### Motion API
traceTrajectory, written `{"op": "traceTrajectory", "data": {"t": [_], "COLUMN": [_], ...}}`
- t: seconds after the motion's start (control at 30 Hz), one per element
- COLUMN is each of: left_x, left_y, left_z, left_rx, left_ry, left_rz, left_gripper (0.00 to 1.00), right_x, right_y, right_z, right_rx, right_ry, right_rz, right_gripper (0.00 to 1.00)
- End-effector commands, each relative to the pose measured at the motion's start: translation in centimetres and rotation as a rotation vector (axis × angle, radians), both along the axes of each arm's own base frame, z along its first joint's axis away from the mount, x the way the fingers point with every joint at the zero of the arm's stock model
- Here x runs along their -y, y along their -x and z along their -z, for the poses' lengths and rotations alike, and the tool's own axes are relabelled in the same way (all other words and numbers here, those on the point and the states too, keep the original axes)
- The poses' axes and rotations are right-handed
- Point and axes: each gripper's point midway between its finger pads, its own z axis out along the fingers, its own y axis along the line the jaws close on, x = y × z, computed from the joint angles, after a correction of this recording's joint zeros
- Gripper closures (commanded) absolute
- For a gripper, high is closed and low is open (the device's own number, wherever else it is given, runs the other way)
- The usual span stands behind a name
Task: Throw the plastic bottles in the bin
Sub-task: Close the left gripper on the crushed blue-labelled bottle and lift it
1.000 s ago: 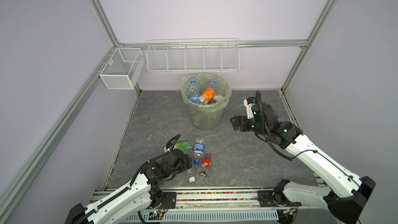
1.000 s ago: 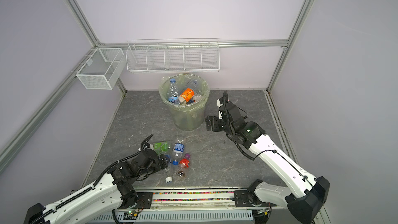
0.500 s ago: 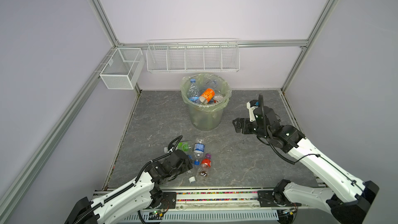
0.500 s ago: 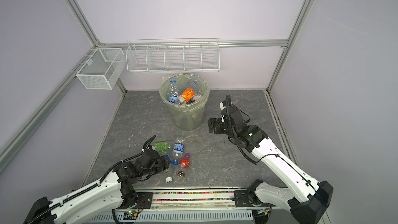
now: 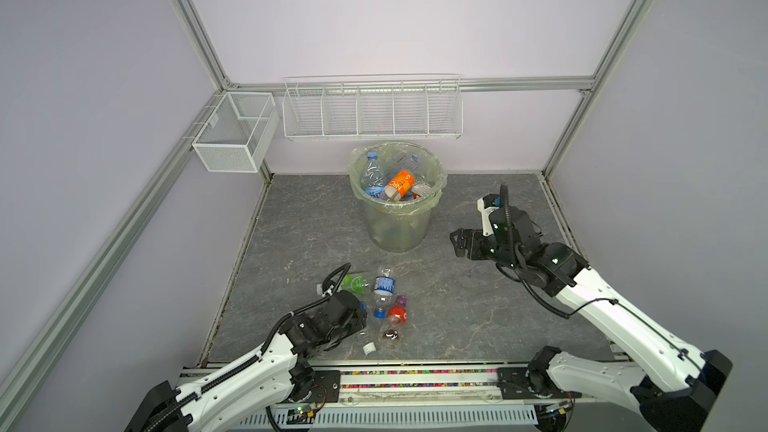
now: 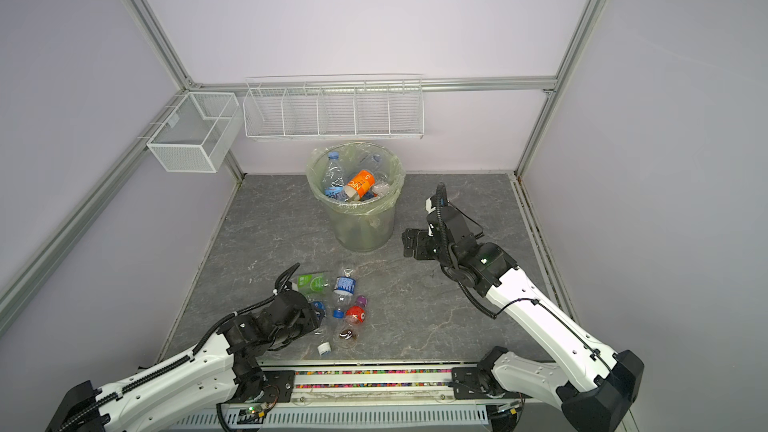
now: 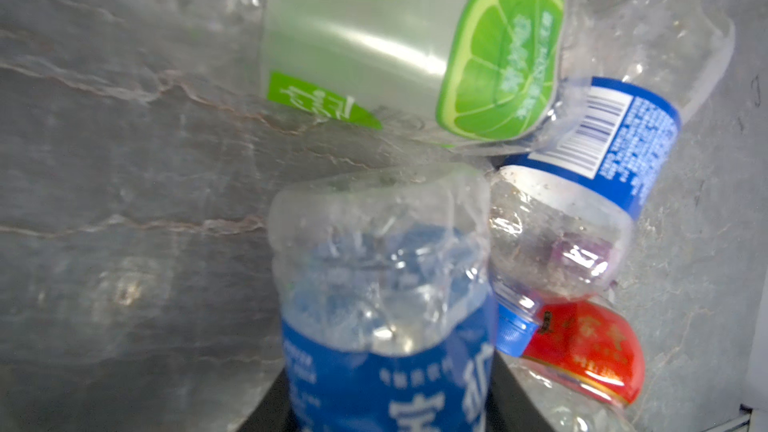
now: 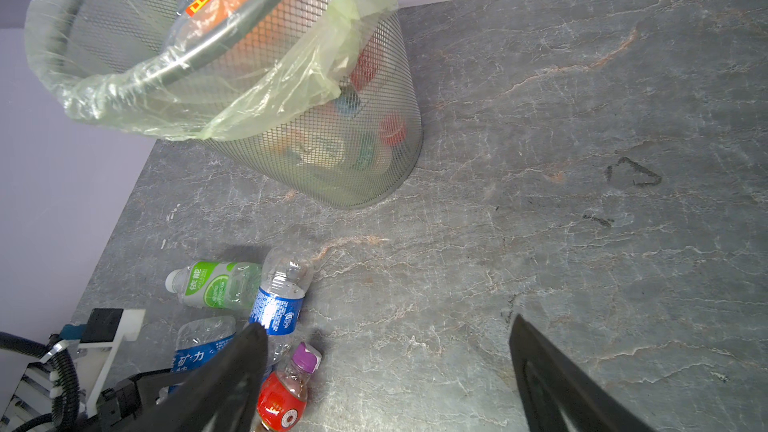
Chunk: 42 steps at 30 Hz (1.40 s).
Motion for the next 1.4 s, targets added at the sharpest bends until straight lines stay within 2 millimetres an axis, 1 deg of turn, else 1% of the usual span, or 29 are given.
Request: {"op": "traceTrajectory", "data": {"t": [0.0, 0.2, 0.37, 0.5, 0.67, 0.77, 0.87, 1.0, 1.3, 1.37], "left_x": [-0.7, -1.0, -1.0, -1.1, -1.5, -1.6, -1.6, -1.5, -2.1, -2.1], "left_y": [0.1, -0.1, -0.2, -0.4, -0.7, -1.0, -1.3, -1.9, -3.4, -3.8], "left_z": [0.0, -0.9, -1.8, -3.0, -4.9, -6.2, -7.9, -10.3, -16.2, -17.8], "left_rx": [0.013, 0.031, 0.046, 0.067, 0.105, 0.132, 0.159, 0.219, 0.345, 0.383], "left_ry": [-0.005, -0.011, -0.012, -0.012, -0.021, -0.018, -0.004, -0.022, -0.069, -0.076], "left_rz": [-0.026, -0.032, -0.027, -0.026, -0.033, -0.033, -0.043, -0.007, -0.013, -0.009], "left_gripper": [0.64, 0.77, 0.84, 0.9, 0.97, 1.0, 1.0, 1.0, 1.0, 1.0], "right_x": [0.3, 0.4, 0.5, 0.7, 1.0, 1.2, 1.3, 1.6, 2.2, 2.4], "right_y": [0.1, 0.2, 0.3, 0.5, 0.7, 0.8, 1.1, 1.4, 2.4, 2.6], "right_z": [-0.1, -0.1, -0.1, -0.1, 0.0, -0.1, 0.0, 0.3, 2.0, 2.4], "right_rx": [0.012, 0.012, 0.01, 0.01, 0.014, 0.015, 0.013, 0.009, -0.025, -0.03], "right_ry": [-0.015, -0.017, -0.018, -0.02, -0.021, -0.023, -0.026, -0.028, -0.04, -0.041], "right_rz": [0.017, 0.02, 0.021, 0.025, 0.033, 0.036, 0.037, 0.042, 0.058, 0.06], "right_gripper": [0.07, 0.07, 0.07, 0.07, 0.07, 0.07, 0.07, 0.07, 0.07, 0.07]}}
